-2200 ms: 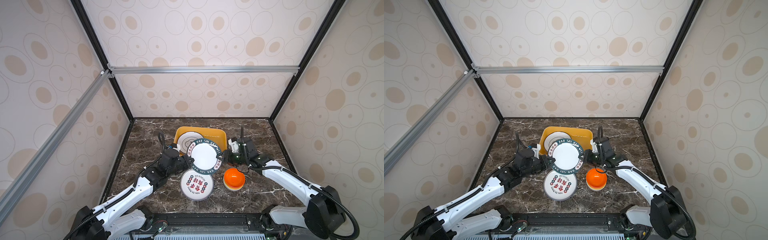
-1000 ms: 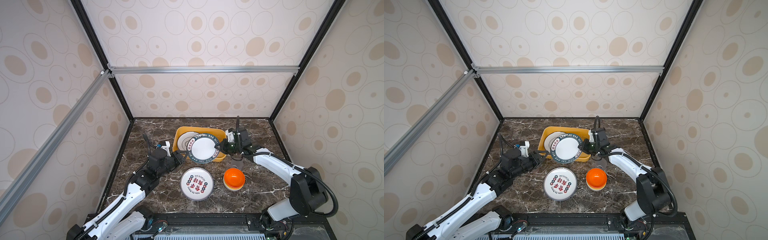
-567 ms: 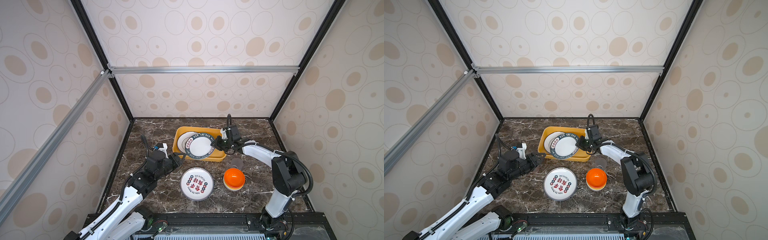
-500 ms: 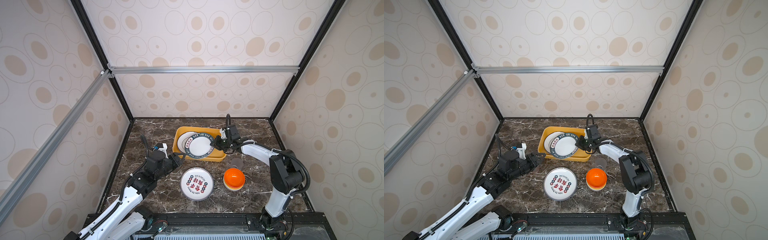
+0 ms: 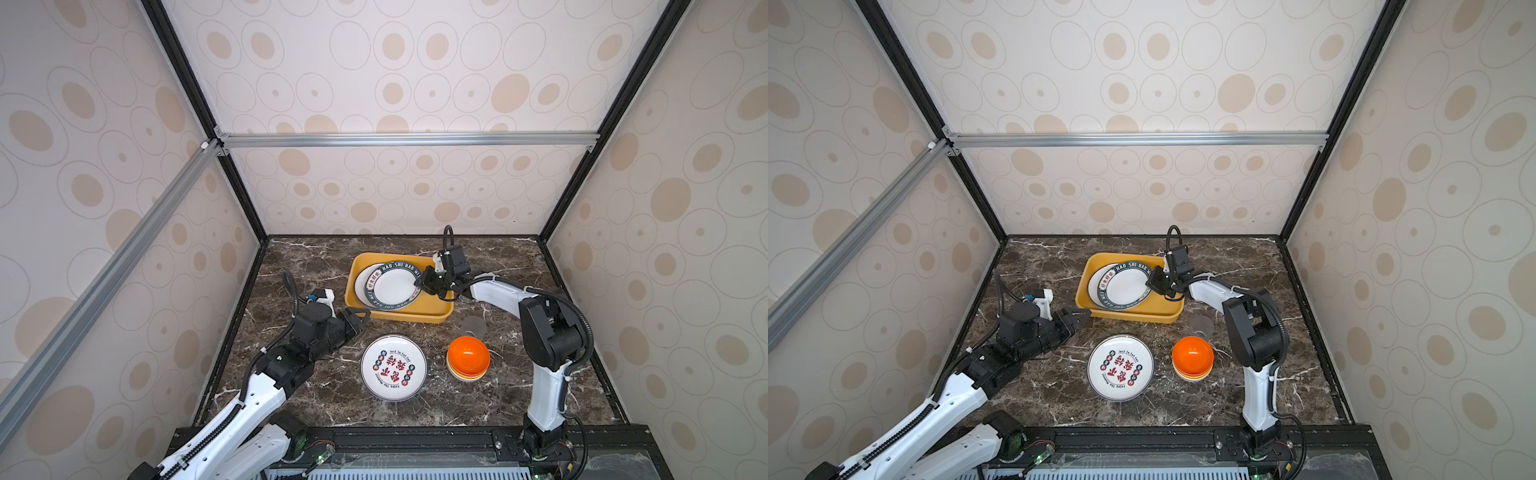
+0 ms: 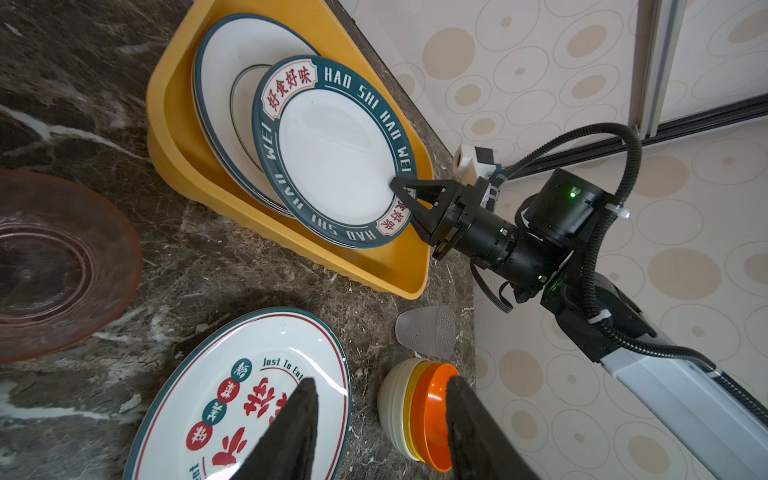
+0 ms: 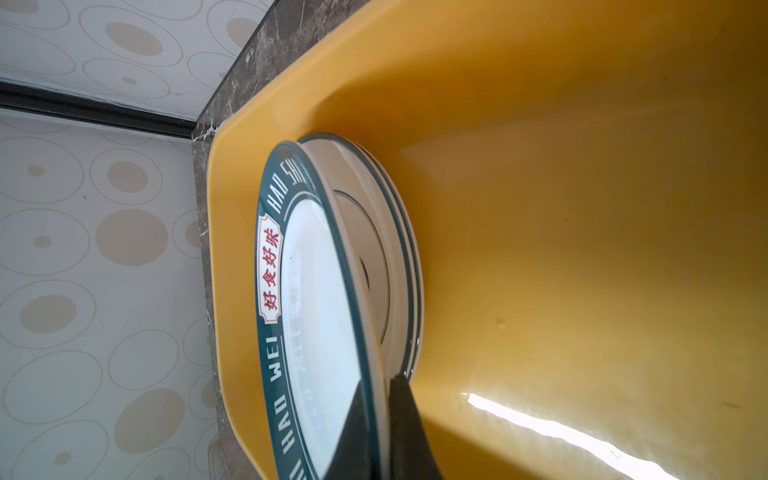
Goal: Place the mixed dishes into the plastic bin
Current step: 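Lower the green-rimmed plate upright against the bin wall with the right gripper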
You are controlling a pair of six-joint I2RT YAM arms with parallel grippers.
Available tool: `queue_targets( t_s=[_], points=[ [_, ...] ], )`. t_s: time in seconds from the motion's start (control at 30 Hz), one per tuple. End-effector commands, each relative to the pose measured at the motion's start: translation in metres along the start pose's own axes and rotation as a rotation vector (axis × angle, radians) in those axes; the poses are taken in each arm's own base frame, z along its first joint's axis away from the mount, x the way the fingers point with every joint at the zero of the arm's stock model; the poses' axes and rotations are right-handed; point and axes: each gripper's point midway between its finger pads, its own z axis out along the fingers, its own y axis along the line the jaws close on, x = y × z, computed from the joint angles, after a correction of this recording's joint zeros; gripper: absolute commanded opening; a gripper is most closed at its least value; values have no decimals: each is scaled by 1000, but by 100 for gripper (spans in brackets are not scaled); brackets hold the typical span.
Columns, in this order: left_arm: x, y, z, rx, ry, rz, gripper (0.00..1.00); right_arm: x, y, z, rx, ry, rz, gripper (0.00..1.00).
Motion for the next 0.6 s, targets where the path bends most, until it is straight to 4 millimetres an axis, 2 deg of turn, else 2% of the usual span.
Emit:
queue_targets(
  t_s=[0.0,0.57],
  points=[
    [-3,4,0,-16,-14,10,50,-17,21,1,-64,-33,-4,0],
    [-1,8,2,-25,-6,5,50,-16,12,19,-47,-11,12,0]
  ],
)
